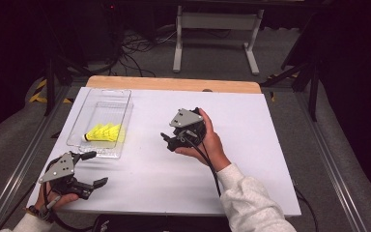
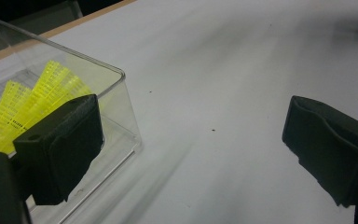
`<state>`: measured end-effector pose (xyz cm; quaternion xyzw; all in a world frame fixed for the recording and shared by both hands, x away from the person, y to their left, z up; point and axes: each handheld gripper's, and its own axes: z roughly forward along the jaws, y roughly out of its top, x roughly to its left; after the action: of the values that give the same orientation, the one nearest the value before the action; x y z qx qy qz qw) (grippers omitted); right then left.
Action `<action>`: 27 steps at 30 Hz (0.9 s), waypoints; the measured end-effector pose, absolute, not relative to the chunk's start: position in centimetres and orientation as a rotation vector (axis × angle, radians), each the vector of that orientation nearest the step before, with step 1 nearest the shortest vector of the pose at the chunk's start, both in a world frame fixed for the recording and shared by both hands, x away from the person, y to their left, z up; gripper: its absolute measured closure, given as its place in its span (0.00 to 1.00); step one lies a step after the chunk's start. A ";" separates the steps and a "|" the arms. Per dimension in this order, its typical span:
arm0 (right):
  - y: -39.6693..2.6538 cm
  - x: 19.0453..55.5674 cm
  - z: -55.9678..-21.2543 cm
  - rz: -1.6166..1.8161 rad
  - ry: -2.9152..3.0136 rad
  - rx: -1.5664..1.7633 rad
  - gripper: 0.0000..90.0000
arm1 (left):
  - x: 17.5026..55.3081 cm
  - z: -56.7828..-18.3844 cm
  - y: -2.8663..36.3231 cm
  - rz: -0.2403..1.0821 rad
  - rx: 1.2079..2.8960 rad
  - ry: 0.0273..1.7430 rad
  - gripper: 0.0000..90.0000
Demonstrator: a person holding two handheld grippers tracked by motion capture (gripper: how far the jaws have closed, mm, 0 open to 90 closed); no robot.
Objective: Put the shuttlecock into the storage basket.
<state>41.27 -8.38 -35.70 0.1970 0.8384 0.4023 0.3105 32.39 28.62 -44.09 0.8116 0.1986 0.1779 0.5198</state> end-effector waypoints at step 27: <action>-12.8 39.0 -36.6 1.026 2.169 0.558 0.10 | 32.4 -44.0 28.4 0.433 1.950 0.472 0.06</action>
<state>38.99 -12.85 -36.60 0.2137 0.8303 0.3927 0.3327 32.41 28.40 -44.04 0.8126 0.1966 0.1805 0.5182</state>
